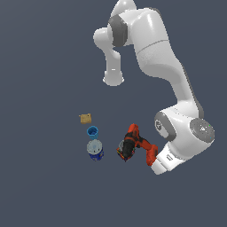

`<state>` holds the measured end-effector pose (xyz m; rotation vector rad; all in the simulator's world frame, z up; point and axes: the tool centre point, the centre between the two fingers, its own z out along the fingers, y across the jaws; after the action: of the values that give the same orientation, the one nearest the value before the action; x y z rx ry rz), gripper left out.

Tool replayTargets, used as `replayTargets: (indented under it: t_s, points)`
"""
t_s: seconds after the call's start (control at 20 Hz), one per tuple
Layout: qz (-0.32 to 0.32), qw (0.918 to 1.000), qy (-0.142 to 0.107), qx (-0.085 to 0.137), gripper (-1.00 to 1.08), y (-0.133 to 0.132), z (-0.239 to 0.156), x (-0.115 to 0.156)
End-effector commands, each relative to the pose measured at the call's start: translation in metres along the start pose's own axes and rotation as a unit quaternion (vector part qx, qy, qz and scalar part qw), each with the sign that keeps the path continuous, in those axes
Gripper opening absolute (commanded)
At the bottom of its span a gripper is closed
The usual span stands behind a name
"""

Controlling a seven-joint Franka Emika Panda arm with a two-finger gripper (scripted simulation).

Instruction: Pick up a designated object from a clutter of objects.

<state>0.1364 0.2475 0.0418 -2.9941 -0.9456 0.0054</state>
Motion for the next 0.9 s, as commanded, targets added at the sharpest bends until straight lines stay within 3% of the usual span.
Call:
replayTargets:
  t_s: [0.0, 0.35, 0.85]
  points:
    - [0.002, 1.0000, 0.001, -0.001, -1.00, 0.006, -0.007, -0.007]
    - [0.002, 1.0000, 0.001, -0.002, -1.00, 0.019, -0.033, -0.036]
    - [0.002, 1.0000, 0.000, -0.002, -1.00, 0.048, -0.091, -0.100]
